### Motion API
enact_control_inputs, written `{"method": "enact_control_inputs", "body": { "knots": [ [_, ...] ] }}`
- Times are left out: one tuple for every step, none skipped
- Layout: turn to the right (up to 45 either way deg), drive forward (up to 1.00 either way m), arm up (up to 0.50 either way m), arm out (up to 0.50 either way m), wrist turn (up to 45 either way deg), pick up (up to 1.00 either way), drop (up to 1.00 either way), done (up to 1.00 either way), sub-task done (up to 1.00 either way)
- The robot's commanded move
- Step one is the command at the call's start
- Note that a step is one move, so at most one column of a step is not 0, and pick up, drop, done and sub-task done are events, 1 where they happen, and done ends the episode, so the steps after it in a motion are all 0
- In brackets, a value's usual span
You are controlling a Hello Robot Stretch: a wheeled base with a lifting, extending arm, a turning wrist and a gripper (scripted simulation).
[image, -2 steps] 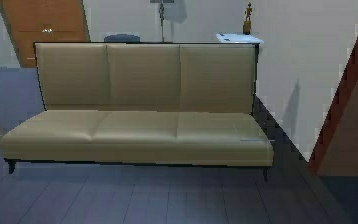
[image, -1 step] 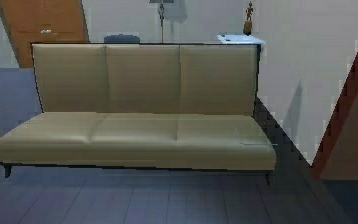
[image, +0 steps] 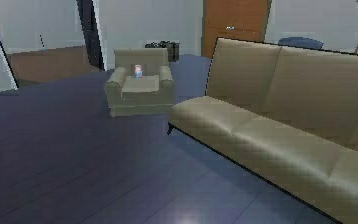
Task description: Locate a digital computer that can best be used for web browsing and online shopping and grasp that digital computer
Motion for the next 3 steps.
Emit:
{"method": "enact_control_inputs", "body": {
  "knots": [
    [-15.0, 0.00, 0.00, 0.00, 0.0, 0.00, 0.00, 0.00, 0.00],
    [0.0, 0.05, 0.00, 0.00, 0.0, 0.00, 0.00, 0.00, 0.00],
    [45.0, 0.00, 0.00, 0.00, 0.0, 0.00, 0.00, 0.00, 0.00]
  ]
}}
